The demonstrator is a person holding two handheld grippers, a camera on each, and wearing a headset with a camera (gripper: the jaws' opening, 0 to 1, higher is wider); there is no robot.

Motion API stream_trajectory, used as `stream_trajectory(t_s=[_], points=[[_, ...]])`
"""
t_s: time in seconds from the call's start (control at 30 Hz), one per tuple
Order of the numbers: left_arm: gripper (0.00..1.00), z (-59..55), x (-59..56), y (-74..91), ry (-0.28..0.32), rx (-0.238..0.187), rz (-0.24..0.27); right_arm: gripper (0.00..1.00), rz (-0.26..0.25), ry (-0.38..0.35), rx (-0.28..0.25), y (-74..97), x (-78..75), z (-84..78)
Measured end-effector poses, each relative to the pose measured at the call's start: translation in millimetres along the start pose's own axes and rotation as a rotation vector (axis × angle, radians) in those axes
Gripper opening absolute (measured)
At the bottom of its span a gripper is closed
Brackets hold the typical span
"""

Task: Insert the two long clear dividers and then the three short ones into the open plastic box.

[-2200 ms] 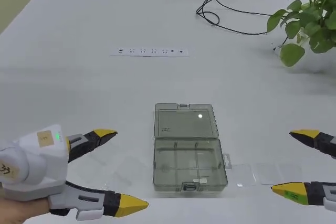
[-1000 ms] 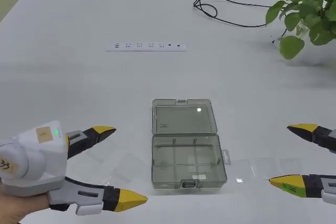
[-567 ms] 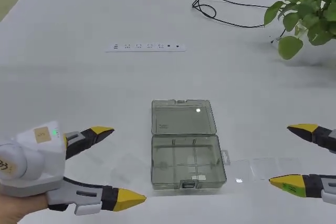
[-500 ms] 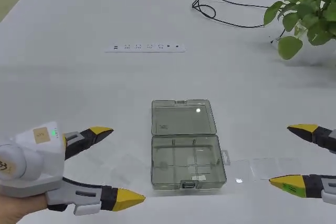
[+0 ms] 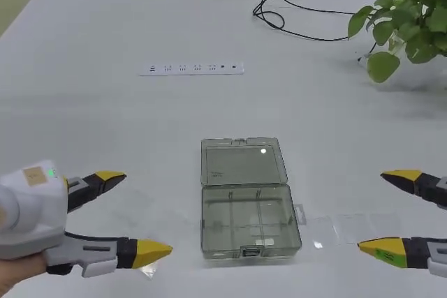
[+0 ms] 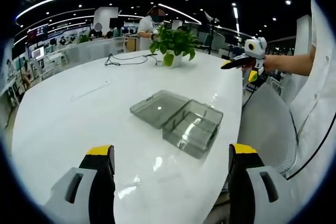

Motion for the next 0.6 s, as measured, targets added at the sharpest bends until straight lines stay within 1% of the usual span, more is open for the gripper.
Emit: stream_trajectory(t_s=[0.07, 0.13, 0.17, 0.2, 0.23, 0.27, 0.43, 0.47, 0.53, 0.57, 0.6], points=[[0.88, -4.4, 6.0, 2.0, 0.024, 0.023, 0.022, 0.77, 0.000, -0.001, -0.001, -0.5, -0.2, 0.1], [0.85, -8.9, 10.9, 2.9, 0.040, 0.040, 0.034, 0.77, 0.001, -0.003, -0.003, -1.2, -0.4, 0.2], [0.85, -15.0, 15.2, 4.3, 0.061, 0.076, 0.060, 0.77, 0.002, -0.004, -0.003, -1.7, -0.4, 0.1], [0.85, -14.8, 16.1, 2.9, 0.052, 0.068, 0.054, 0.77, 0.003, -0.004, -0.003, -2.1, -0.4, 0.1], [0.86, -16.9, 17.1, 3.1, 0.055, 0.076, 0.057, 0.77, 0.004, -0.005, -0.004, -2.6, -0.4, 0.2], [0.86, -20.7, 18.3, 3.2, 0.066, 0.096, 0.061, 0.77, 0.004, -0.006, -0.005, -2.9, -0.4, 0.3], [0.83, -30.3, 26.1, 2.3, 0.101, 0.136, 0.090, 0.77, 0.004, -0.009, -0.010, -4.4, -1.0, 1.7], [0.82, -35.0, 29.2, 2.6, 0.104, 0.162, 0.108, 0.77, 0.004, -0.010, -0.010, -4.6, -1.2, 2.0], [0.80, -38.8, 32.1, 1.2, 0.104, 0.178, 0.117, 0.77, 0.004, -0.010, -0.012, -4.9, -1.5, 2.3], [0.79, -43.8, 35.3, 1.7, 0.116, 0.210, 0.136, 0.77, 0.004, -0.011, -0.013, -5.0, -1.7, 2.5], [0.78, -45.0, 35.9, 0.5, 0.120, 0.214, 0.135, 0.77, 0.004, -0.012, -0.014, -5.2, -1.8, 2.7]])
Point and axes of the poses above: the centre of the closed fingertips' face, and the gripper's own axes: y roughly backward along the fingers, x roughly to its left, z roughly out of its top, the point moved 4 cm from there along y, roughly backward along the fingers, and after that the axes turned 1 degree about z, right-handed, at the moved point
